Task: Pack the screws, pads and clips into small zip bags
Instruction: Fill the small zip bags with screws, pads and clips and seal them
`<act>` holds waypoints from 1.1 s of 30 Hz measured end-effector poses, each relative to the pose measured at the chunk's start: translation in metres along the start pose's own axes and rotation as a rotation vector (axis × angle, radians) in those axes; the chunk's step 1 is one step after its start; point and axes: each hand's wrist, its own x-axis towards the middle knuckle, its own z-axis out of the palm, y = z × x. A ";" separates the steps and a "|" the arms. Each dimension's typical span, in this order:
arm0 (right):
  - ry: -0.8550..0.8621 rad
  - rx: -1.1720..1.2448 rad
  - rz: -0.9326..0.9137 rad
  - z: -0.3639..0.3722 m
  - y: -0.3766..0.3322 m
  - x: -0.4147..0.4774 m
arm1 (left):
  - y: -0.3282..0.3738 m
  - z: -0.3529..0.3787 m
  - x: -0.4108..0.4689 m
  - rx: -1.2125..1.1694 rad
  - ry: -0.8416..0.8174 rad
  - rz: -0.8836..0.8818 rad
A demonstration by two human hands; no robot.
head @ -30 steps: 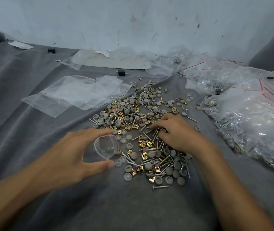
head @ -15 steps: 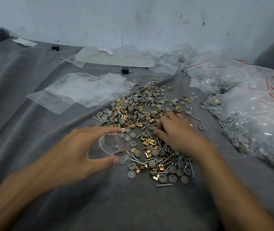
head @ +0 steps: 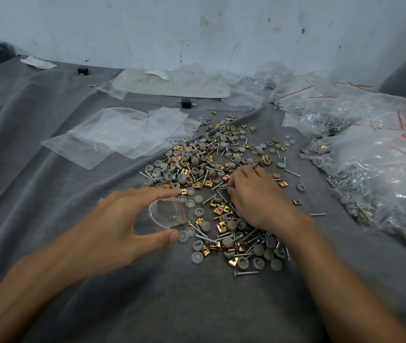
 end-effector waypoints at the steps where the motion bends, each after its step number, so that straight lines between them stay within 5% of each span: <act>1: 0.008 -0.006 -0.002 0.000 -0.001 0.000 | 0.000 0.000 0.000 0.001 0.001 0.000; 24: 0.046 -0.004 0.034 -0.001 -0.003 -0.003 | 0.002 -0.001 -0.001 0.025 0.000 -0.011; 33: 0.184 0.232 0.091 -0.007 0.003 -0.007 | -0.003 0.000 -0.001 0.037 0.017 -0.022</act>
